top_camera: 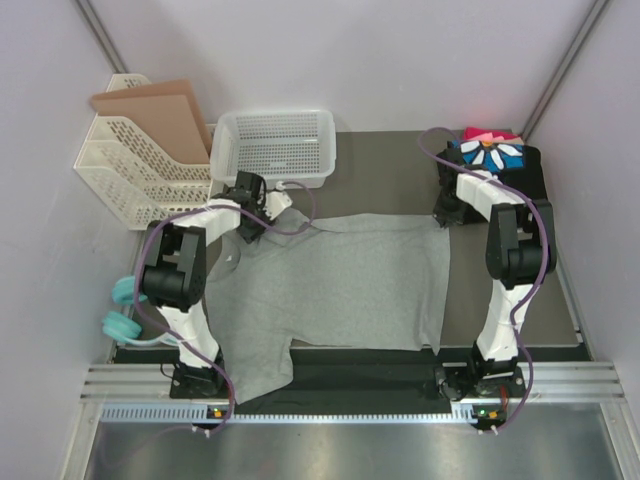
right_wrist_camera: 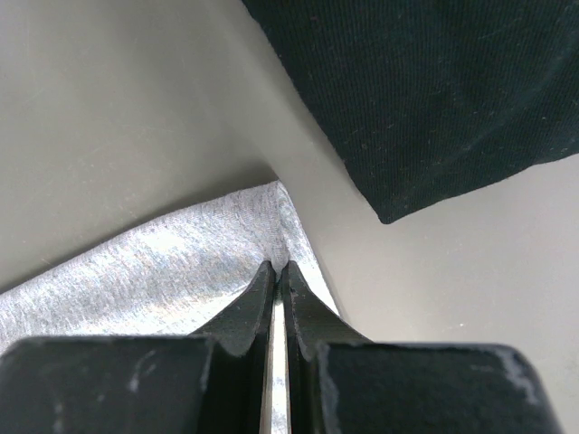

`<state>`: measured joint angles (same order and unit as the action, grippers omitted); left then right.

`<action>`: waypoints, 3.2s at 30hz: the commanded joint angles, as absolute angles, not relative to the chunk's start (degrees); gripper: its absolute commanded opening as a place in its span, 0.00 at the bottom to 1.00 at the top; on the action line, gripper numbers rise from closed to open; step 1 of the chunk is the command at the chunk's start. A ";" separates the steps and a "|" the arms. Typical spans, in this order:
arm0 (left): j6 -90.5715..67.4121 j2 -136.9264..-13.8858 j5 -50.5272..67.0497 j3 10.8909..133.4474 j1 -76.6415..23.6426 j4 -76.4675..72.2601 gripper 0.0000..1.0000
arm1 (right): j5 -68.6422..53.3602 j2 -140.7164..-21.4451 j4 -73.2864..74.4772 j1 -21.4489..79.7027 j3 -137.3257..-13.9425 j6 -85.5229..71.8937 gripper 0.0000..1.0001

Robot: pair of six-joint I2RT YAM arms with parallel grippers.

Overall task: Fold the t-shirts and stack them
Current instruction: Grap the side of the flattened tshirt furthest away from the robot with both arms

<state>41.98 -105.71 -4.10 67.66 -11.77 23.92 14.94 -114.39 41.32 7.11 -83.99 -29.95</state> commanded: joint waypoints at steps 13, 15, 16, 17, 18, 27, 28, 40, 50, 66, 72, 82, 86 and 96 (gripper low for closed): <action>42.71 -110.21 -3.87 69.96 -10.46 23.11 0.39 | 16.52 -111.80 40.78 7.82 -84.37 -29.18 0.00; 42.72 -110.30 -3.61 70.92 -10.37 23.73 0.31 | 16.44 -111.80 40.87 7.73 -84.37 -29.09 0.00; 42.71 -110.13 -3.43 71.19 -10.37 24.34 0.29 | 16.52 -111.80 40.87 7.73 -84.37 -29.09 0.00; 42.63 -110.21 -3.25 71.54 -10.37 24.43 0.27 | 16.44 -111.71 40.78 7.73 -84.37 -29.09 0.00; 42.63 -110.13 -3.16 71.72 -10.37 24.52 0.27 | 16.44 -111.62 40.78 7.73 -84.37 -29.09 0.00; 42.28 -107.85 -2.55 72.86 -10.37 26.63 0.06 | 16.61 -111.53 40.87 8.08 -84.46 -29.00 0.00; 42.28 -107.58 -2.55 73.04 -10.37 26.80 0.03 | 16.52 -111.53 40.87 8.00 -84.46 -28.92 0.00; 41.57 -103.63 -2.46 74.88 -10.37 28.30 0.00 | 16.52 -111.10 40.78 8.35 -84.38 -28.74 0.00; 41.40 -99.85 -2.37 76.73 -10.37 30.23 0.00 | 17.75 -108.99 41.57 8.52 -84.81 -28.57 0.00; 37.01 -92.64 -0.35 87.10 -13.97 40.77 0.00 | 21.09 -99.76 45.09 8.70 -86.13 -28.30 0.00; 34.80 -89.21 -2.54 89.47 -15.03 46.75 0.00 | 20.83 -99.32 45.26 9.05 -85.52 -28.13 0.00; 42.71 -95.61 -16.17 97.11 -13.01 42.01 0.00 | 20.04 -101.69 46.23 9.14 -88.68 -27.95 0.00; 42.71 -99.49 -17.75 100.28 -12.30 42.02 0.00 | 19.51 -104.23 46.67 8.96 -90.52 -27.86 0.00; 44.56 -105.90 -20.82 103.53 -12.30 40.08 0.00 | 18.46 -110.56 48.95 7.65 -99.21 -27.60 0.00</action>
<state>43.13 -104.77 -17.52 99.37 -12.62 43.44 18.13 -108.36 47.66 8.27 -93.73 -28.36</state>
